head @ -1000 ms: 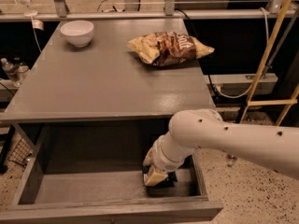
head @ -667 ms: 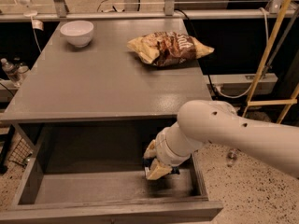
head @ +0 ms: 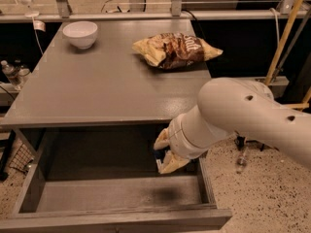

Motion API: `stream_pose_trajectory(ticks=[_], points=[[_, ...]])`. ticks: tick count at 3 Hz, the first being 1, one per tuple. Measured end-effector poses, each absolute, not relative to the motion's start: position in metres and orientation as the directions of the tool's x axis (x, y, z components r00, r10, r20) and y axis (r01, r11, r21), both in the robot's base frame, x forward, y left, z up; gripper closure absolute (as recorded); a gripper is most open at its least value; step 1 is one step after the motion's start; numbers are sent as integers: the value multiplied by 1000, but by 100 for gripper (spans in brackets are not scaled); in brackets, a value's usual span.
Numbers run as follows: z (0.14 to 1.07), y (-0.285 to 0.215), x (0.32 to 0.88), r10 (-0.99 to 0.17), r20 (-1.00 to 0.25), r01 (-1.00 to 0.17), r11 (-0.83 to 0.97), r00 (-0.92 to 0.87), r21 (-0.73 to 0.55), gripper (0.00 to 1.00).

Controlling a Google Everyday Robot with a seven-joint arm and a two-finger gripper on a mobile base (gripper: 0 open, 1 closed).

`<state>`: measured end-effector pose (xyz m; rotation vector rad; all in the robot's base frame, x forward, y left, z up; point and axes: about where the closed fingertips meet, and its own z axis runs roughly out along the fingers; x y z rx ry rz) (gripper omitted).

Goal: Pick rxbar blueberry from top drawer and place on counter

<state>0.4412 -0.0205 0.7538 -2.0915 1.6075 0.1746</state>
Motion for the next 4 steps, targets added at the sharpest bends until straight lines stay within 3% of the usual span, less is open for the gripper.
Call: stream_pose_trajectory(ticks=[1,4], points=[[755,-20,441,-872,-388,-935,-186,299,-302,100],[826,-22,439,-929,-139,-885,-269,342,-380,100]])
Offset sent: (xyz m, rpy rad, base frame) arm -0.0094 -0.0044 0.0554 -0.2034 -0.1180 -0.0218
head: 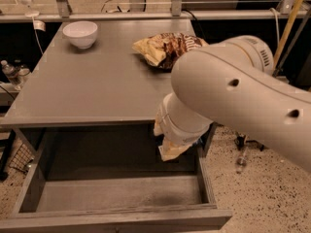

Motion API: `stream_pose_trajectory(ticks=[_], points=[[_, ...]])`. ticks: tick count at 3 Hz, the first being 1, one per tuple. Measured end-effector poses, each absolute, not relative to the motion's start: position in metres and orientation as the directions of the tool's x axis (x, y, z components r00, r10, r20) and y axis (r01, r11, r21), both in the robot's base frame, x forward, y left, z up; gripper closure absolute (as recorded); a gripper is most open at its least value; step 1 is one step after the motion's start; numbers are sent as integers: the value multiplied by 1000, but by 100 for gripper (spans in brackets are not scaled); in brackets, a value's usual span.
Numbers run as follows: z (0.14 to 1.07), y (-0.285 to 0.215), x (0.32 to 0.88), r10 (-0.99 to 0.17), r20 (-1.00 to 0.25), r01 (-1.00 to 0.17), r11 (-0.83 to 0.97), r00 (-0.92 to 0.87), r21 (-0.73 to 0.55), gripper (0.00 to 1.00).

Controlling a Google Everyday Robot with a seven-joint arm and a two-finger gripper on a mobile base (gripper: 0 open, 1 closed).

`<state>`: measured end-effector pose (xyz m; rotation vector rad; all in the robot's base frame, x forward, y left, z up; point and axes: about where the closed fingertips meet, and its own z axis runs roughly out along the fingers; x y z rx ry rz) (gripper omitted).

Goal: Pick rxbar blueberry from top drawer and place on counter

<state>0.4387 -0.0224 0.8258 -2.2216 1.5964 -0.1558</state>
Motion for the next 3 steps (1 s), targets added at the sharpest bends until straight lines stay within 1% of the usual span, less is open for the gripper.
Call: stream_pose_trajectory(ticks=[1,2,3], points=[[840,-23,460,-921,-111,-879,-313,373,-358,100],[854,-23,490,-911,-111,-879,-343,398,-331,100],[860,-27,525,-902,-143,-889,-355,407,-290,100]])
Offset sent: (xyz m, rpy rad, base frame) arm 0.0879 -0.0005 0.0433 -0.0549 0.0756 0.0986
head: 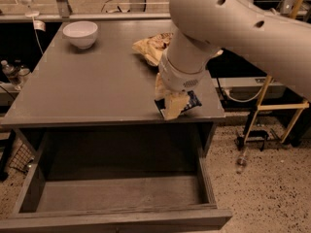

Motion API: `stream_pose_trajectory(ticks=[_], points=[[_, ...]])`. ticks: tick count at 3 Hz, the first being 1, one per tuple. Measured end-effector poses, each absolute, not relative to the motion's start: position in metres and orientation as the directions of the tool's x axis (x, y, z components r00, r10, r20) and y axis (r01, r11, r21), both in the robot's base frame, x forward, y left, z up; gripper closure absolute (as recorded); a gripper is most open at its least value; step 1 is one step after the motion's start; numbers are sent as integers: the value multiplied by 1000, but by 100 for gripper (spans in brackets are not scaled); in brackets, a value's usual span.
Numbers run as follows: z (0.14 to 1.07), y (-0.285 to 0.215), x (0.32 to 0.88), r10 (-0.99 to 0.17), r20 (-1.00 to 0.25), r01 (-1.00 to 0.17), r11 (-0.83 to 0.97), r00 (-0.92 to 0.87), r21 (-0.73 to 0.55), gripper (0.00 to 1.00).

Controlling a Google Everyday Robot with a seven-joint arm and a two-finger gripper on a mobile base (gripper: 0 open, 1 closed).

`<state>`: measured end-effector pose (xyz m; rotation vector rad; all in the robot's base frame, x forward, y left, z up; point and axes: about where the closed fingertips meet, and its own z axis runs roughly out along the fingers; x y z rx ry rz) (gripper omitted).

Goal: Pick rxbar blueberry from top drawer and place on counter

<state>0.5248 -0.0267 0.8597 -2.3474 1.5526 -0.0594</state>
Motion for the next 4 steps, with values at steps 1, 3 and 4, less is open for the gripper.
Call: stream_pose_trajectory(ticks=[1,3,4], points=[[857,-30,546,-900,-168,-899,-351,401,-263,100],[858,-28,546,-900,-168,-897,-353,403,-266,51],[857,-27,545,-899,-167,-896,-355,406,-265,20]])
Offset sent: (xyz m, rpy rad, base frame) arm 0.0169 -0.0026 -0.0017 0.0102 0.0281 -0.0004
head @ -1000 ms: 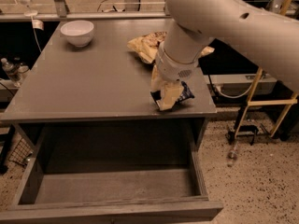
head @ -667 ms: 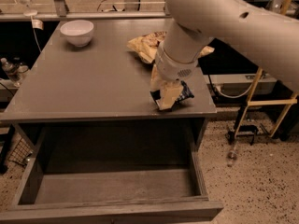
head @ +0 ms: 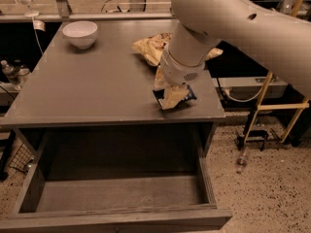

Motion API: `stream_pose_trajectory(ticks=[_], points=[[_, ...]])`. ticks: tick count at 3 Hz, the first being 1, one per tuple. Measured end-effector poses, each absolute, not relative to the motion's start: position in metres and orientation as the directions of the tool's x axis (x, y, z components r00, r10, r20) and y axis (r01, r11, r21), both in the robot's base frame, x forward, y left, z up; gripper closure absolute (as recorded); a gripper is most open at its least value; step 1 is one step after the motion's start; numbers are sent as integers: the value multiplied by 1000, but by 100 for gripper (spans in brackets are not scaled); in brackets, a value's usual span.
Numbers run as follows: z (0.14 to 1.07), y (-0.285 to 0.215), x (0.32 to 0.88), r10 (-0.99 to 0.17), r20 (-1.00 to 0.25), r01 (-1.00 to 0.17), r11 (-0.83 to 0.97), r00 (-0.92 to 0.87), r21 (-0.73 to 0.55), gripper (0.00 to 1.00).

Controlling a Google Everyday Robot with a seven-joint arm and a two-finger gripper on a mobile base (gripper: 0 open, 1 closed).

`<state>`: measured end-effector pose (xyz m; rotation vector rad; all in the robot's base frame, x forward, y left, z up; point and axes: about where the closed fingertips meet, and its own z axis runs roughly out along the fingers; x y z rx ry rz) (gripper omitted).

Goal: Pick rxbar blueberry from top drawer and place on counter

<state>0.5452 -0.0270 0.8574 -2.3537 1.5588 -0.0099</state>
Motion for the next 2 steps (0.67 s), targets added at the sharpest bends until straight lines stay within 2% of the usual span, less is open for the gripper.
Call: stream_pose_trajectory(ticks=[1,2], points=[[857,-26,545,-898,-167,-896,-357,407,-264,0],[857,-26,545,-898,-167,-896,-357,407,-264,0]])
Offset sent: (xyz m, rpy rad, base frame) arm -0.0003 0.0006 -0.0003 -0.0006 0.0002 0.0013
